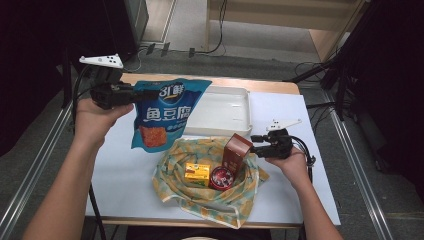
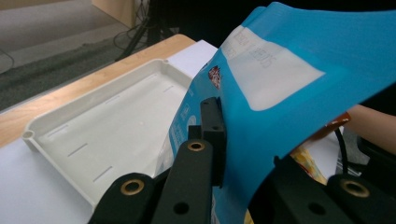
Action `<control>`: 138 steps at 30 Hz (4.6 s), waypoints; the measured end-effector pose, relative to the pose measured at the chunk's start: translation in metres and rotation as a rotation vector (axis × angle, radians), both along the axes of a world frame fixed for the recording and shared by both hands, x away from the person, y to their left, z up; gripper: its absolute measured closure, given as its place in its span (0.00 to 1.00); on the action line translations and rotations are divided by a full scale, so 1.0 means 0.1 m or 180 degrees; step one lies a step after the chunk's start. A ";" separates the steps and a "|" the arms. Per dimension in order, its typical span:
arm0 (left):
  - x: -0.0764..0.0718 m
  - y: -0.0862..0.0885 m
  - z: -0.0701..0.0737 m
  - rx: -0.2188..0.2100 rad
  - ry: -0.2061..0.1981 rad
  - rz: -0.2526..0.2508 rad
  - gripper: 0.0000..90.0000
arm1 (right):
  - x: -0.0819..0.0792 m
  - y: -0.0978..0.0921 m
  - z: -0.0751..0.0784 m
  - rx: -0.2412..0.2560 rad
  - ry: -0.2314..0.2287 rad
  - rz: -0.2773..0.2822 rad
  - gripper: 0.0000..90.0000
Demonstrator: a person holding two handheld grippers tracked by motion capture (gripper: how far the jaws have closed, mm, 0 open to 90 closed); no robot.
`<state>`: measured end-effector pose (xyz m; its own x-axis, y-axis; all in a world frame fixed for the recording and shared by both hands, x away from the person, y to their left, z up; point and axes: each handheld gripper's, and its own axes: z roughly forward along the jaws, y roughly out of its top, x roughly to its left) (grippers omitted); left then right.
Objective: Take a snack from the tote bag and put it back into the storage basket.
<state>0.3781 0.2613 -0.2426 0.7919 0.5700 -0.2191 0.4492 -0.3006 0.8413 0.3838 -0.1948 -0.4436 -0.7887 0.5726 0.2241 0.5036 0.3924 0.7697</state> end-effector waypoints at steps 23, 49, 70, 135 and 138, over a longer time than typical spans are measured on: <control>0.67 -0.26 0.12 -0.0044 0.0083 0.0051 1.00 | 0.01 0.01 0.02 0.0010 -0.0056 0.0025 0.51; 1.33 -0.69 -0.36 -0.0052 0.0178 0.0108 1.00 | -0.05 0.00 0.00 -0.0042 -0.0023 0.0047 0.51; 1.28 -0.56 -0.65 0.0092 0.0090 0.0152 1.00 | -0.05 0.03 -0.02 -0.0057 0.0007 0.0074 0.52; 0.77 -0.18 -1.18 0.0402 0.0390 0.0122 0.57 | -0.04 0.04 -0.03 -0.0054 -0.0007 0.0109 0.52; 0.77 -0.19 -1.24 0.0478 0.0456 0.0127 0.58 | -0.04 0.05 -0.02 -0.0039 -0.0013 0.0114 0.52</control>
